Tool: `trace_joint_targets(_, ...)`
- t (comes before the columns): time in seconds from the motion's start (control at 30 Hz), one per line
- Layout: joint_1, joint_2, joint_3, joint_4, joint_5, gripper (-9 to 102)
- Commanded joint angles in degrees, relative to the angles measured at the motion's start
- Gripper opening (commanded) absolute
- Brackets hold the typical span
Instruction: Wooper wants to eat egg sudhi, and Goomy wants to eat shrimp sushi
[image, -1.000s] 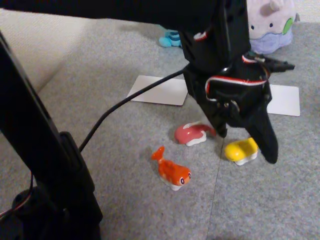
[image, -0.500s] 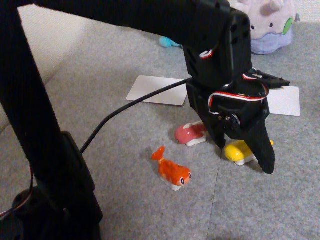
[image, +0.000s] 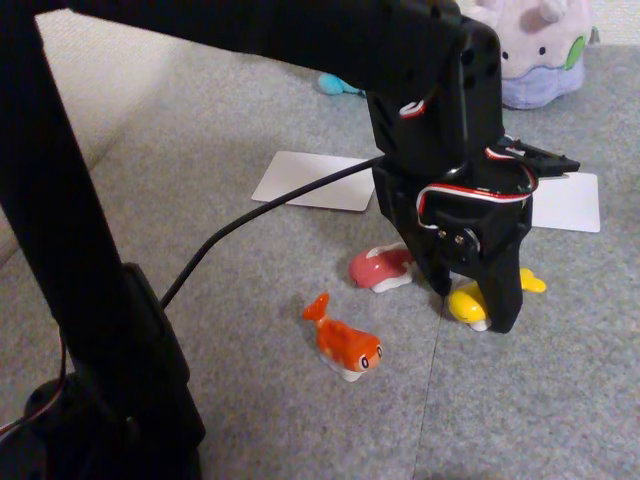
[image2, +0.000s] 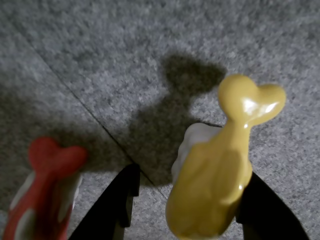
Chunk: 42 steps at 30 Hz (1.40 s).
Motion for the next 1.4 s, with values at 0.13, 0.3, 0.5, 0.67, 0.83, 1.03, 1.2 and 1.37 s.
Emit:
trace_joint_targets(0.13,0.4,0.8,-2.5,-0.5,-0.2,7)
trace_joint_targets(0.3,0.4,0.8,-2.5,-0.6,-0.2,6)
trace_joint_targets(0.5,0.2,1.1,-2.6,-0.5,0.0,5)
trace_joint_targets(0.67,-1.1,8.3,-2.6,2.0,0.6,5)
trace_joint_targets(0.83,-6.8,22.7,-2.6,9.2,1.5,5)
trace_joint_targets(1.03,-20.0,36.1,-2.6,13.5,5.5,6)
trace_joint_targets(1.2,-30.1,37.6,-2.7,12.7,7.6,6)
trace_joint_targets(1.37,-36.1,33.5,-2.7,10.9,7.8,6)
